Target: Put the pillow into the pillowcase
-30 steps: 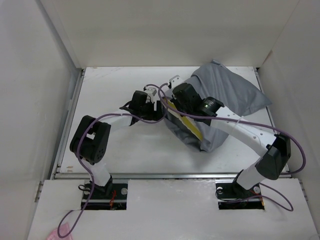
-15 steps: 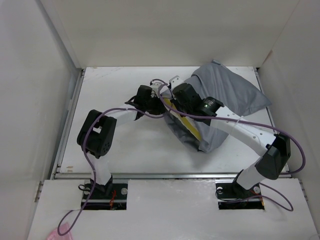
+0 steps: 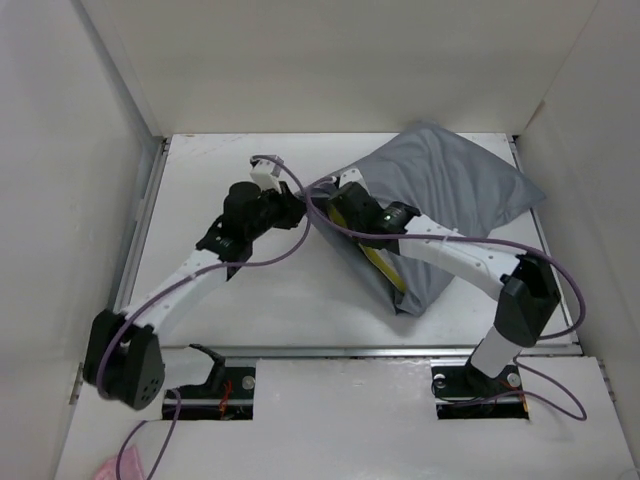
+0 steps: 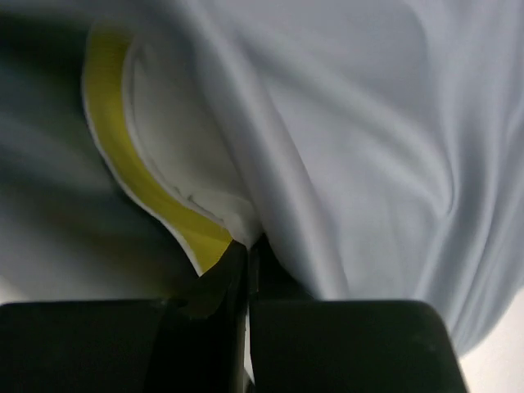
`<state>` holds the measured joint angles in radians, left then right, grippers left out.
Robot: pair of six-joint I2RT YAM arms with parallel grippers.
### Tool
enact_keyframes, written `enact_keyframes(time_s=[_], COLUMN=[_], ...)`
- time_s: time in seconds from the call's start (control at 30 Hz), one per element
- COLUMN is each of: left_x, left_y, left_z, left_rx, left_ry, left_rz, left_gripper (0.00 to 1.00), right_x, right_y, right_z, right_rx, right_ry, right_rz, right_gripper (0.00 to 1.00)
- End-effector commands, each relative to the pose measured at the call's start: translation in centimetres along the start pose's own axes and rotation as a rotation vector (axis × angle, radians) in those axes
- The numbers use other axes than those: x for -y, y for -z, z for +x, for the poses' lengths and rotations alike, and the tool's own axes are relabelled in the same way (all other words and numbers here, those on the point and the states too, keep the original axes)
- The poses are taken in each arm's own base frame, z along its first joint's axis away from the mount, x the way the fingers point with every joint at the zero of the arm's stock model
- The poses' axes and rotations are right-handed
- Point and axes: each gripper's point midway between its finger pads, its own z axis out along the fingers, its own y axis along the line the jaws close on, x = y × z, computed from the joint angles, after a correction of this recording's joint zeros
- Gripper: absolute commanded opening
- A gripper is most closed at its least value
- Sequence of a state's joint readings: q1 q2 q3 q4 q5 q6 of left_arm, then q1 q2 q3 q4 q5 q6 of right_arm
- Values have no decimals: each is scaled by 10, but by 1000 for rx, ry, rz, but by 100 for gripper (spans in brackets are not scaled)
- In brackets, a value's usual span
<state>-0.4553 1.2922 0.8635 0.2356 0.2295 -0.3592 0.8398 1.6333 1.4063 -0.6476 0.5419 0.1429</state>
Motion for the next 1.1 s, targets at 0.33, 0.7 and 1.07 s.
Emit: enact_keyframes(time_s=[0.33, 0.7, 1.07], left_x=[30, -2, -38], left_y=[135, 152, 169], left_z=[2, 16, 45], left_rx=[140, 149, 135], left_ry=[200, 254, 471], left_rz=[-15, -188, -407], left_gripper=[0, 0, 100], right_x=[65, -114, -125], right_y=[0, 21, 118], right_z=[-92, -79, -39], right_rx=[360, 211, 273], right_ry=[-673, -72, 135], right_rz=[547, -423, -728], right_gripper=[0, 71, 90])
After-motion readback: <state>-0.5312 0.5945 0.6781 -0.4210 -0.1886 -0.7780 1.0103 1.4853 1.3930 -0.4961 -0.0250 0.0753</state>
